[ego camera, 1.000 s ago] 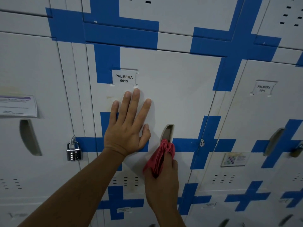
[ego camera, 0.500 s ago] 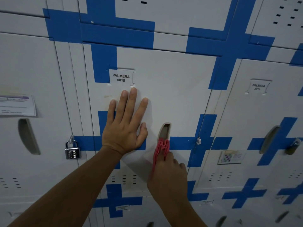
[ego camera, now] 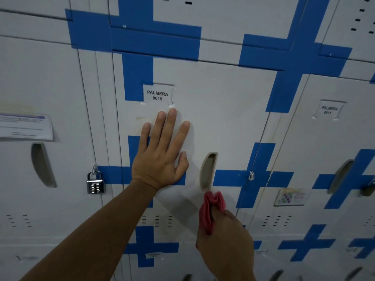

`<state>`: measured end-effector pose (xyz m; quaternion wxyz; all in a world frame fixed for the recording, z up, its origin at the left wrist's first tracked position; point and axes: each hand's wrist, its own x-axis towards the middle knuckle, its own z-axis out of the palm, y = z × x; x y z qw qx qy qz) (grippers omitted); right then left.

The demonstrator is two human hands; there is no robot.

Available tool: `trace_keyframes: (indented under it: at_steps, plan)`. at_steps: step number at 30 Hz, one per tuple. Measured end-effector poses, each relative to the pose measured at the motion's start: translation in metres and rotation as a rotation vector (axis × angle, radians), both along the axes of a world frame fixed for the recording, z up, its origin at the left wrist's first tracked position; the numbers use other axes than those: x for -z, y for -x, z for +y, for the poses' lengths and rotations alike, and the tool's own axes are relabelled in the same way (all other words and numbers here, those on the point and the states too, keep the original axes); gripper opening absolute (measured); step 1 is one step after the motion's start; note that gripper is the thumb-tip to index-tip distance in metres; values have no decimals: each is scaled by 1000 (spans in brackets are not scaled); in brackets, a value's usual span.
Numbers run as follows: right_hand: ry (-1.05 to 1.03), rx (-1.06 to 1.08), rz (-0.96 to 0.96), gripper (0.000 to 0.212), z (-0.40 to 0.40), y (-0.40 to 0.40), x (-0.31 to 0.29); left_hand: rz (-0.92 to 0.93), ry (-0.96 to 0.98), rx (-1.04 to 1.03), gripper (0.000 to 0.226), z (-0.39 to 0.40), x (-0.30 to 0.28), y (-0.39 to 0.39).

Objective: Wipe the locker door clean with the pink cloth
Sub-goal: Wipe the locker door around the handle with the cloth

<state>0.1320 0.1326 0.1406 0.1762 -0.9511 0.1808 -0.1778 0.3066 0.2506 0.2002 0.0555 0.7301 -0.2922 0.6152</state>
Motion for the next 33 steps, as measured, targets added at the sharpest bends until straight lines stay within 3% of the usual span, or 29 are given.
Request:
trace_keyframes:
  at_steps: [3,8,12,16,25,28,29,31,33]
  plan:
    - [61,36,-83,59,0,10,11,16,-1,-1,72,0,0,1]
    - [264,-55,-304,39,-7,-9,-22,13,-3,-12,72,0,1,0]
    - [419,-43,-145,26,-12,-27,-51,7,3,-4,73,-1,1,0]
    - [533,7,-21,33,-9,-30,-46,11,4,-6,73,0,1,0]
    - [358,-122,99,33,2,-30,-41,10,-14,-10,72,0,0,1]
    - [166,-100,367,41,-1,-36,-56,22,-9,0,71,0,-1,1]
    - [146,-108,383,34,-1,-37,-59,19,-8,1,71,1,-1,0]
    - [181,-123,262,14,-5,-33,-63,15,-7,6,71,1,-1,1]
    - [167,-130,244,24,-7,-29,-66,14,-4,11,71,1,-1,1]
